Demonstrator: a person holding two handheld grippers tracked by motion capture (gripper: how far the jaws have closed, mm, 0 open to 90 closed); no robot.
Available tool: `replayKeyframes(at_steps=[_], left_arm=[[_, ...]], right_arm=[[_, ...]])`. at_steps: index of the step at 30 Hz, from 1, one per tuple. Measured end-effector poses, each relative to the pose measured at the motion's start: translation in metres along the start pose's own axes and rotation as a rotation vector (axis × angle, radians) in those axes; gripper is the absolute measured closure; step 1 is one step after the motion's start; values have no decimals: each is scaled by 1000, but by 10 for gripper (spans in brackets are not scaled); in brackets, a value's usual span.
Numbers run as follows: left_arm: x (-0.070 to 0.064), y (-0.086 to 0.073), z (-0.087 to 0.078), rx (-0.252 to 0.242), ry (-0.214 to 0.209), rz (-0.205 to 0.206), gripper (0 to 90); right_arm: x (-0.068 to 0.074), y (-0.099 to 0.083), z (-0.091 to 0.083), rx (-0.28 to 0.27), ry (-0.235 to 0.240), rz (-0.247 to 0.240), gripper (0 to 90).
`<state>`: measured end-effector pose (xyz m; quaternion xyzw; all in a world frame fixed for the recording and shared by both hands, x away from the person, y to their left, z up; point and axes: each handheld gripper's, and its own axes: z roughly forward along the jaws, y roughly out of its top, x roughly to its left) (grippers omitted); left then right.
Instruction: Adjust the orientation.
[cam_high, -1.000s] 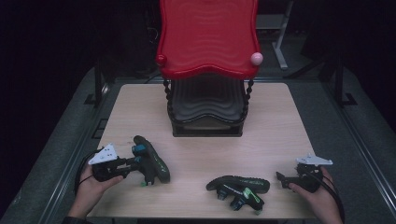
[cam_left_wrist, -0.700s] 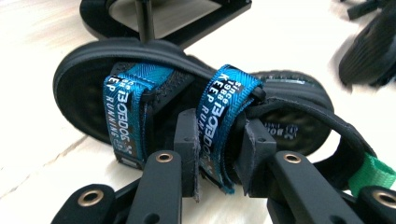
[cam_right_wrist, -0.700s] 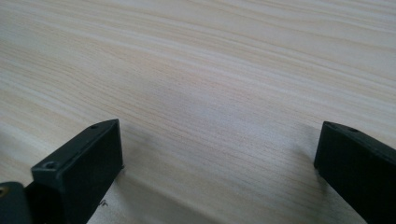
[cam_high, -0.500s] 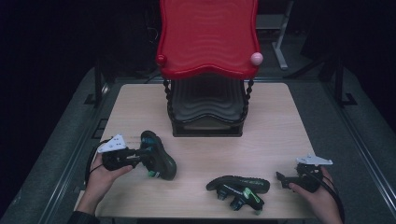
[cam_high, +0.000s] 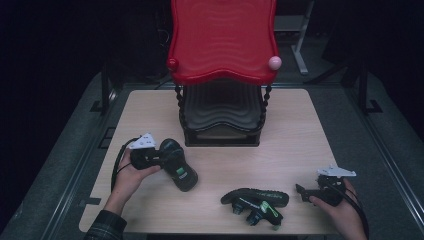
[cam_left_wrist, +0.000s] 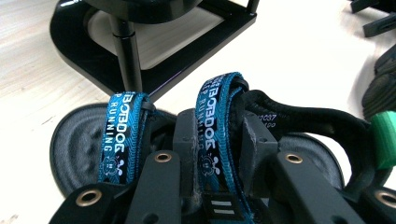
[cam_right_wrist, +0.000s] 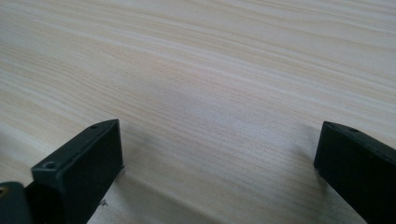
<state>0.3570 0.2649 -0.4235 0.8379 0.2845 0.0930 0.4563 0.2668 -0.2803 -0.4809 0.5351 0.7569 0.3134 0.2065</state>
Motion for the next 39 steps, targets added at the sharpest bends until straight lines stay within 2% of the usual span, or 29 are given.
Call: replayKeyframes(at_steps=[5, 10, 14, 16, 18, 19, 21, 22, 23, 24, 25, 29, 32, 33, 36, 39], left_arm=[[1, 3, 12, 6, -8, -15, 681], [0, 6, 13, -9, -9, -15, 605], [-5, 15, 2, -45, -18, -5, 563], [-12, 19, -3, -68, -38, -3, 564], [-14, 21, -5, -68, -47, -1, 567], [-22, 23, -7, -71, -86, 0, 574], [-30, 26, -7, -74, -122, 6, 590], [-30, 26, -7, -74, -122, 6, 603], [-37, 27, -5, -78, -157, 9, 616], [-37, 27, -5, -78, -157, 9, 625], [-42, 27, -3, -71, -175, 17, 625], [-48, 23, 9, -35, -185, 25, 680], [-47, 21, 12, -23, -181, 27, 741], [-47, 19, 13, -11, -184, 16, 772], [-46, 19, 13, -15, -180, 16, 844], [-50, 19, 11, -21, -188, 44, 864]], right_arm=[[0, 0, 0, 0, 0, 0, 6], [0, 0, 0, 0, 0, 0, 6], [0, 0, 0, 0, 0, 0, 6], [0, 0, 0, 0, 0, 0, 6], [0, 0, 0, 0, 0, 0, 6], [0, 0, 0, 0, 0, 0, 6], [0, 0, 0, 0, 0, 0, 6], [0, 0, 0, 0, 0, 0, 6], [0, 0, 0, 0, 0, 0, 6], [0, 0, 0, 0, 0, 0, 6], [0, 0, 0, 0, 0, 0, 5], [0, 0, 0, 0, 0, 0, 6], [0, 0, 0, 0, 1, -1, 6], [0, 0, 0, -1, 2, -1, 6], [0, 0, 0, -1, 2, -2, 6], [0, 0, 0, 0, 2, -2, 6]])
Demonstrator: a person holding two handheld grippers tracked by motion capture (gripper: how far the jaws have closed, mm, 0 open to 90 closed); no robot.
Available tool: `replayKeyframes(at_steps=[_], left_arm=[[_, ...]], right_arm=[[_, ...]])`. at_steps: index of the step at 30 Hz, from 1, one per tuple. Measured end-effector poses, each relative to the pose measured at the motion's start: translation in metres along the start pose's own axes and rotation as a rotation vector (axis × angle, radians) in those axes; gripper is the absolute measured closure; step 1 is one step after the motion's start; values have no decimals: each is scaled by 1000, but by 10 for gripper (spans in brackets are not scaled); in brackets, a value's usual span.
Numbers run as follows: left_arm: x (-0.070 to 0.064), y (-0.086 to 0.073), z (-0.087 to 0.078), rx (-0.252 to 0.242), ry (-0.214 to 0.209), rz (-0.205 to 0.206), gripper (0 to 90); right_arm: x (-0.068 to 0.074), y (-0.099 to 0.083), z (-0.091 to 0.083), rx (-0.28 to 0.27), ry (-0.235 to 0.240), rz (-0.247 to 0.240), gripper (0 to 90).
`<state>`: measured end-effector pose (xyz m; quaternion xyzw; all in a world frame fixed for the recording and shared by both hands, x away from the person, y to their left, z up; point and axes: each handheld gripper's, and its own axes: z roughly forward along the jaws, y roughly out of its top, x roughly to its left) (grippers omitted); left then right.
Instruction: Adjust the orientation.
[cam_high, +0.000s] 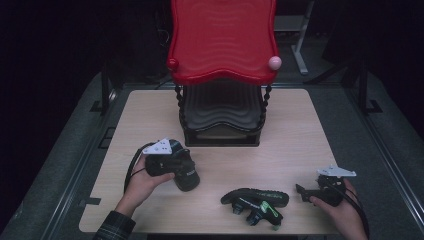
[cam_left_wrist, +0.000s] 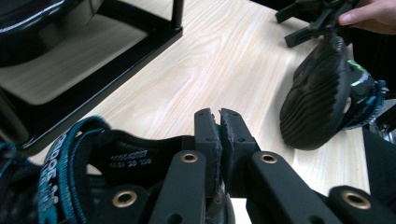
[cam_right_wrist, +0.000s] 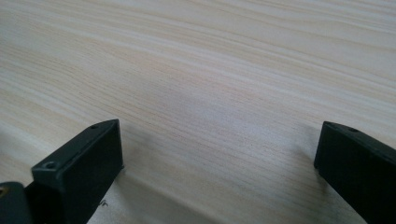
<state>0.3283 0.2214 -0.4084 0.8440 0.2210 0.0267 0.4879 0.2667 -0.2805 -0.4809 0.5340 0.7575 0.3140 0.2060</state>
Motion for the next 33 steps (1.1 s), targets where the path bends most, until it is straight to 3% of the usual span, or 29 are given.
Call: replayKeyframes(at_steps=[6, 9, 13, 20, 23, 24, 26, 33], left_arm=[[-10, -4, -10, 25, 0, 45, 867], [-15, -6, -16, 24, -7, 50, 867], [-32, -17, -29, 15, -28, 57, 867], [-50, -32, -41, 33, -51, 62, 864], [-50, -32, -42, 21, -54, 48, 840], [-48, -30, -43, 11, -53, 42, 761], [-47, -29, -44, 8, -50, 38, 711], [-25, -16, -48, -21, -20, 23, 579]], right_arm=[[0, 0, 0, 0, 0, 0, 6], [0, 0, 0, -1, 0, 1, 6], [0, 0, 0, -1, 1, 0, 6], [0, 0, 0, -1, 0, -1, 6], [0, 0, 0, 0, 0, -1, 6], [0, 0, 0, -1, 0, 0, 6], [0, 0, 0, -1, 0, -1, 6], [0, 0, 0, 0, 0, 0, 6]])
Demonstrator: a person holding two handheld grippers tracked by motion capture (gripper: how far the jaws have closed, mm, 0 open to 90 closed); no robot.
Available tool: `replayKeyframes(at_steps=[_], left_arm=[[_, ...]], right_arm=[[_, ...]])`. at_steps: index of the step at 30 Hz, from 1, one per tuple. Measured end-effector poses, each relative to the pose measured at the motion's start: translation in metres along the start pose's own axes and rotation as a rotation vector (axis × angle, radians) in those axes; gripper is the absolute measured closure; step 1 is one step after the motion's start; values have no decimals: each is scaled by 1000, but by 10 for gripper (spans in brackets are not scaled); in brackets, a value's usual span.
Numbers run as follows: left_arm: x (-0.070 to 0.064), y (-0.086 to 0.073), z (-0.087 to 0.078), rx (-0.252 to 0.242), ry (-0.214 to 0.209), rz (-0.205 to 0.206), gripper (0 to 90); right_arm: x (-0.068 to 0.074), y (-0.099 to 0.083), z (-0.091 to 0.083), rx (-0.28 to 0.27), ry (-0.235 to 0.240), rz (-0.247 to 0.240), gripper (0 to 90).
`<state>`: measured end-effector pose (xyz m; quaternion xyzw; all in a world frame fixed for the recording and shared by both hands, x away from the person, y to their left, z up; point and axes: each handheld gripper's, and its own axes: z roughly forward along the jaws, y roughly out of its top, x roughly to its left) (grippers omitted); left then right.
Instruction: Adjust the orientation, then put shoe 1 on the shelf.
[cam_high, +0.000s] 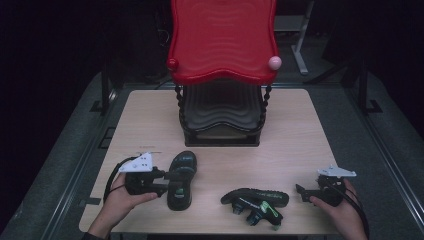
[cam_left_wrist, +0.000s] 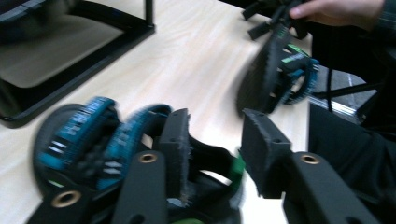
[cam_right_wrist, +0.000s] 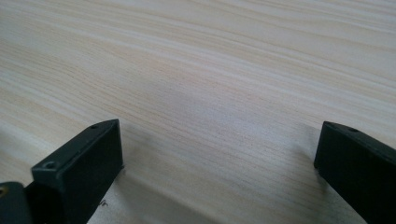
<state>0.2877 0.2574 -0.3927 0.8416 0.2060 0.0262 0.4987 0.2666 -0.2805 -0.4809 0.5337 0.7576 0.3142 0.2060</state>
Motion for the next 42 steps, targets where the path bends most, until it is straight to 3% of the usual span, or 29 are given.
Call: replayKeyframes(at_steps=[5, 11, 20, 25, 28, 36, 42], left_arm=[[25, 2, 8, 4, 33, -11, 524], [40, -5, 24, 34, 14, -30, 476], [43, -15, 35, 75, 2, -35, 492], [45, -15, 37, 75, 4, -22, 624], [46, -17, 37, 64, -1, -30, 668], [45, -17, 32, 34, -8, -31, 685], [38, -8, 27, -7, -23, -35, 687]], right_arm=[[0, 0, 0, 0, 0, 0, 6], [0, 0, 0, 1, -1, 1, 6], [0, 0, 0, 0, -1, 1, 6], [0, 0, 0, 0, -1, 1, 6], [0, 0, 0, 1, -1, 1, 5], [0, 0, 0, 1, -1, 1, 6], [0, 0, 0, 1, -1, 1, 6]])
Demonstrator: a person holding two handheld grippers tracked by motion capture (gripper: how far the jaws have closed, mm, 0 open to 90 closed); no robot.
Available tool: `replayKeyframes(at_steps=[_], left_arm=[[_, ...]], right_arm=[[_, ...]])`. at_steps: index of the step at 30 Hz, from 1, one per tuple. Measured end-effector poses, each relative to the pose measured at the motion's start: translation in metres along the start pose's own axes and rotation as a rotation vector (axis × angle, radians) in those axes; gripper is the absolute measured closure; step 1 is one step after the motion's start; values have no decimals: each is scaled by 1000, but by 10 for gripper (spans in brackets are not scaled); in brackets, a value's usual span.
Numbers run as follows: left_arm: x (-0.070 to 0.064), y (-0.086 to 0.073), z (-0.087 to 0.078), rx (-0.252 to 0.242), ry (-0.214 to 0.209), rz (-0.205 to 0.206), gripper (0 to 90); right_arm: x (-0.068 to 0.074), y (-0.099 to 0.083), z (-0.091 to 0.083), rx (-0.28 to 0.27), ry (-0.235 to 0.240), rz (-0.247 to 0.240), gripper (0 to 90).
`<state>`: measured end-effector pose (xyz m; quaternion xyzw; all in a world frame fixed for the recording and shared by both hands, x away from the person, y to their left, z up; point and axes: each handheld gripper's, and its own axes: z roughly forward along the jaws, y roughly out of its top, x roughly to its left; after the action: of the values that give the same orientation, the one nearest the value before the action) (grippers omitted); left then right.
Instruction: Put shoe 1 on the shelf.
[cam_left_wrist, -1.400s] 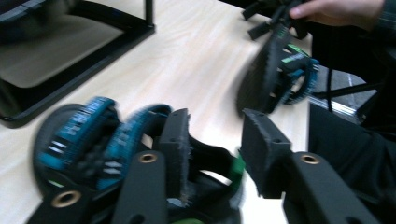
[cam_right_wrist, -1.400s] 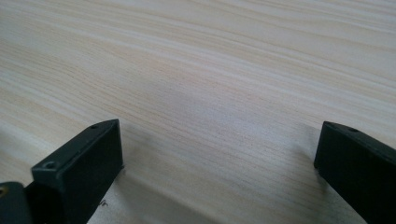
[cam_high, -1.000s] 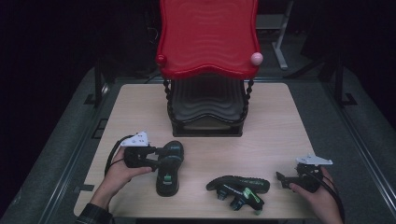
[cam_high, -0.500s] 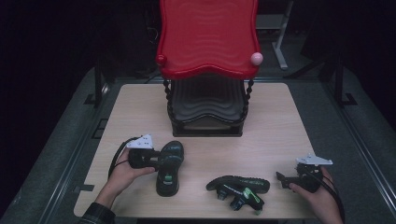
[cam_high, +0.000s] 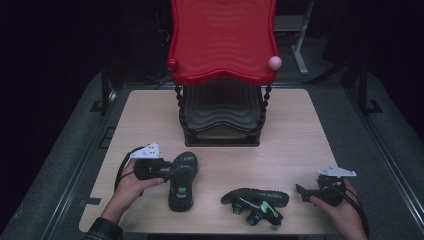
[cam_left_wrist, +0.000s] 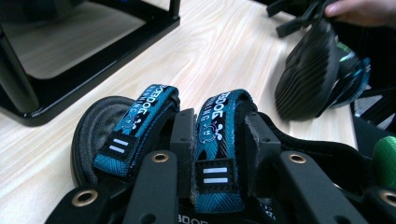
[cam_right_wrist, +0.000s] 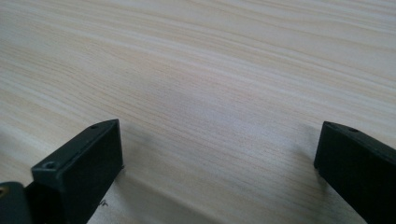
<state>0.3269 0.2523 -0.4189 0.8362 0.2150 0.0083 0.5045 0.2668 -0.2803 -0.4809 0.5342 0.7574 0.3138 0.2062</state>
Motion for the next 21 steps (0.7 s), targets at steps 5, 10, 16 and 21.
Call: replayKeyframes(at_steps=[5, 10, 16, 21], left_arm=[[-9, 14, -2, -18, -16, 29, 687], [-16, 28, -3, -32, -31, 44, 687], [-24, 44, -2, -38, -44, 67, 688], [-31, 59, -4, -51, -63, 84, 689]], right_arm=[[0, 0, 0, 0, 0, 0, 5], [0, 0, 0, 0, 0, 0, 5], [0, 0, 0, 0, 0, 0, 5], [0, 0, 0, 0, 0, -1, 6]])
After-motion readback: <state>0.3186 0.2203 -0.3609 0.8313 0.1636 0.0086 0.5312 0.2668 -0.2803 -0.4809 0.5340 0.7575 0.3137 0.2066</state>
